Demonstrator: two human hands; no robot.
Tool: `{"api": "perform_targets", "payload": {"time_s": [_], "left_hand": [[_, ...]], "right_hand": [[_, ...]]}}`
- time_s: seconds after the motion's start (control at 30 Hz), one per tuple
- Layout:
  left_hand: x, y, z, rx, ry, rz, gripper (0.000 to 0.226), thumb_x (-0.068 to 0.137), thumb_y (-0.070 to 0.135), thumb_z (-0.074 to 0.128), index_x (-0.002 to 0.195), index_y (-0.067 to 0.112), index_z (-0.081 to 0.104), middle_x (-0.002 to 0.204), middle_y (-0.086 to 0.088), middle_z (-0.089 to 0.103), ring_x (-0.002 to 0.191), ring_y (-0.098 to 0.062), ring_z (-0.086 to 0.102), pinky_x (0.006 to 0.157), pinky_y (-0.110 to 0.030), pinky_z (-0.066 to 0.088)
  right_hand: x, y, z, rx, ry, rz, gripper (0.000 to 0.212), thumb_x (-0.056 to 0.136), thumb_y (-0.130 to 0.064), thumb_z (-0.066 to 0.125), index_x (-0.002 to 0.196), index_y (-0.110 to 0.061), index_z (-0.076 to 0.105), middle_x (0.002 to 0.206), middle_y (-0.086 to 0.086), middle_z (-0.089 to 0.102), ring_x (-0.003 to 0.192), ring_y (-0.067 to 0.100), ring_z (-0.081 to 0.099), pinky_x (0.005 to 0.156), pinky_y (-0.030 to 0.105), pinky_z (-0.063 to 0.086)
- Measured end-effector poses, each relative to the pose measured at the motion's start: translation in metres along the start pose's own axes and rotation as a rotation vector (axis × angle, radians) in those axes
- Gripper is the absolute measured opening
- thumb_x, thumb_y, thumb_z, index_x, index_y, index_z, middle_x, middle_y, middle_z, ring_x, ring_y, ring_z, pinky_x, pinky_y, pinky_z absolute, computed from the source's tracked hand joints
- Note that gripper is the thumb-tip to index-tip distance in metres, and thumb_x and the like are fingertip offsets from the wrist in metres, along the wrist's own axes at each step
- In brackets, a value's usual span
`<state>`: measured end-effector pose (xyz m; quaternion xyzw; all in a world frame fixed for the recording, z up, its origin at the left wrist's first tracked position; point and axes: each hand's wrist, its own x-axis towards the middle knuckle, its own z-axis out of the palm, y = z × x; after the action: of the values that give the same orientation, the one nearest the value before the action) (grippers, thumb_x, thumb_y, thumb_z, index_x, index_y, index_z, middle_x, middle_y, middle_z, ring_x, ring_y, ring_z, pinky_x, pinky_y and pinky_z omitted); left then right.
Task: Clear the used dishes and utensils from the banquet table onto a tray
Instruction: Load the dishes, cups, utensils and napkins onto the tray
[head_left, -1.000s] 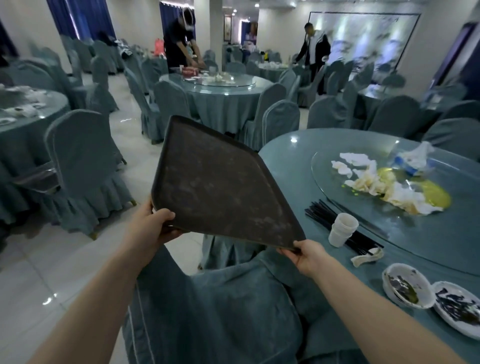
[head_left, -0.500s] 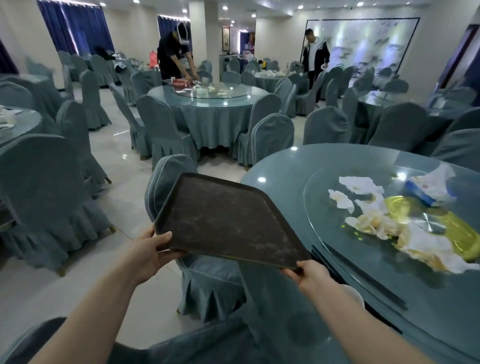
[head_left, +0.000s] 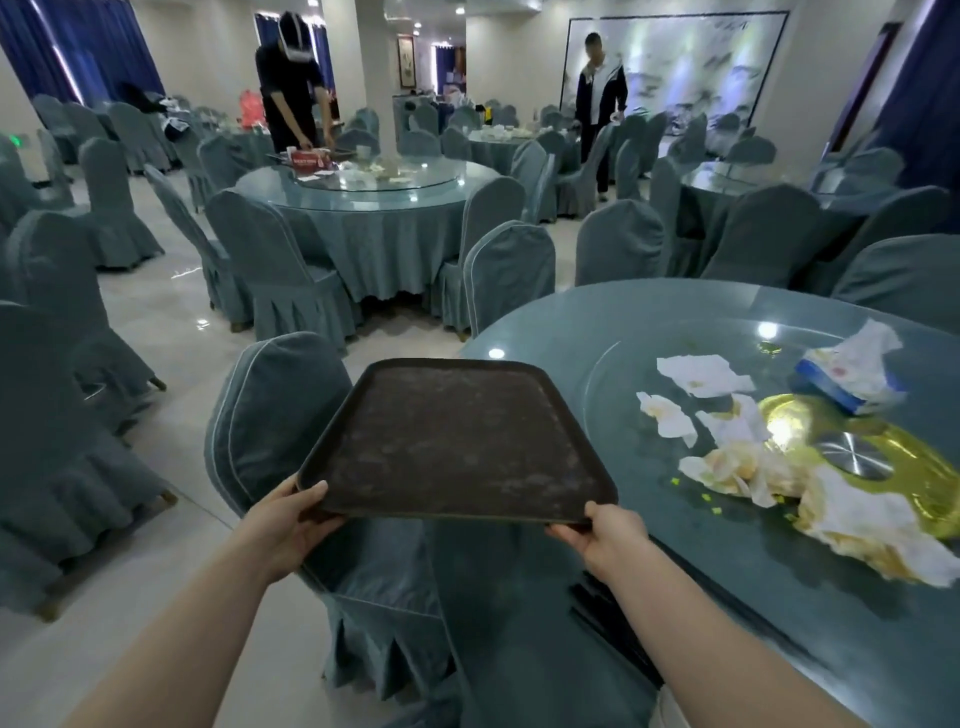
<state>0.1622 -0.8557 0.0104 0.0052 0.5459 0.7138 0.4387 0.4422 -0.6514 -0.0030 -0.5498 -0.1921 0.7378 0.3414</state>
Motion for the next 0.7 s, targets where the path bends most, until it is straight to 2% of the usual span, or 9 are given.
{"api": "perform_targets", "payload": {"time_s": [0.07,0.13,0.2,0.33,0.37,0.47,0.5,0.57,0.7], "left_hand": [[0.026,0.001,0.001,-0.016,0.032,-0.006,0.017,0.096,0.001,0.048,0.099,0.010,0.062,0.084,-0.009,0.074,0.088,-0.024,0.065,0.081,-0.044,0.056],[0.051,0.006,0.005,-0.004,0.044,-0.031,0.016,0.097,0.002,0.047,0.098,0.010,0.061,0.074,-0.006,0.075,0.087,-0.023,0.064,0.067,-0.041,0.057],[0.077,0.012,0.009,0.000,0.050,-0.070,0.015,0.097,0.004,0.047,0.101,0.011,0.060,0.082,-0.007,0.074,0.088,-0.023,0.063,0.063,-0.041,0.056],[0.125,0.018,0.013,-0.061,0.083,-0.199,0.016,0.096,0.012,0.051,0.111,0.015,0.055,0.107,-0.012,0.059,0.097,-0.029,0.059,0.081,-0.050,0.049],[0.134,0.017,0.012,-0.079,0.089,-0.237,0.015,0.095,0.013,0.052,0.110,0.014,0.054,0.108,-0.012,0.057,0.098,-0.029,0.058,0.081,-0.052,0.049],[0.157,0.016,0.007,-0.087,0.079,-0.322,0.014,0.092,0.017,0.055,0.105,0.013,0.058,0.106,-0.009,0.056,0.096,-0.027,0.058,0.072,-0.054,0.049],[0.164,0.015,0.005,-0.077,0.069,-0.339,0.015,0.092,0.019,0.055,0.105,0.014,0.059,0.106,-0.008,0.056,0.097,-0.026,0.058,0.071,-0.054,0.049],[0.174,0.013,0.004,-0.065,0.057,-0.355,0.017,0.092,0.022,0.055,0.107,0.016,0.060,0.105,-0.007,0.056,0.099,-0.026,0.058,0.072,-0.054,0.049],[0.184,0.009,0.001,-0.040,0.066,-0.382,0.024,0.092,0.026,0.053,0.114,0.017,0.058,0.106,-0.008,0.055,0.100,-0.027,0.057,0.082,-0.052,0.047]], "right_hand": [[0.010,0.000,0.014,0.006,0.014,-0.008,0.015,0.096,0.006,0.043,0.109,0.002,0.049,0.113,0.024,0.056,0.093,0.045,0.058,0.060,0.055,0.054],[0.020,0.001,0.025,0.029,0.040,-0.012,0.019,0.096,0.007,0.041,0.112,0.000,0.049,0.116,0.023,0.056,0.095,0.045,0.058,0.061,0.056,0.054],[0.033,0.003,0.033,0.050,0.075,-0.010,0.023,0.096,0.008,0.040,0.114,-0.001,0.050,0.119,0.024,0.056,0.092,0.045,0.058,0.065,0.058,0.054],[0.064,0.019,0.044,0.078,0.149,0.033,0.029,0.096,0.008,0.039,0.123,0.003,0.048,0.123,0.030,0.056,0.093,0.046,0.057,0.078,0.063,0.050],[0.070,0.023,0.046,0.084,0.173,0.049,0.029,0.096,0.008,0.039,0.124,0.003,0.047,0.124,0.031,0.055,0.093,0.047,0.057,0.076,0.063,0.051],[0.088,0.037,0.052,0.087,0.233,0.060,0.033,0.096,0.008,0.037,0.127,0.000,0.046,0.120,0.029,0.057,0.087,0.044,0.059,0.052,0.055,0.055],[0.091,0.040,0.052,0.083,0.241,0.057,0.033,0.096,0.009,0.038,0.127,-0.001,0.046,0.117,0.028,0.057,0.082,0.042,0.059,0.049,0.054,0.054],[0.099,0.045,0.050,0.061,0.259,0.059,0.032,0.095,0.009,0.041,0.125,0.000,0.046,0.115,0.029,0.058,0.080,0.042,0.060,0.056,0.054,0.052],[0.104,0.051,0.044,-0.012,0.279,0.103,0.028,0.094,0.008,0.047,0.121,0.004,0.050,0.117,0.029,0.058,0.101,0.045,0.059,0.056,0.048,0.055]]}}
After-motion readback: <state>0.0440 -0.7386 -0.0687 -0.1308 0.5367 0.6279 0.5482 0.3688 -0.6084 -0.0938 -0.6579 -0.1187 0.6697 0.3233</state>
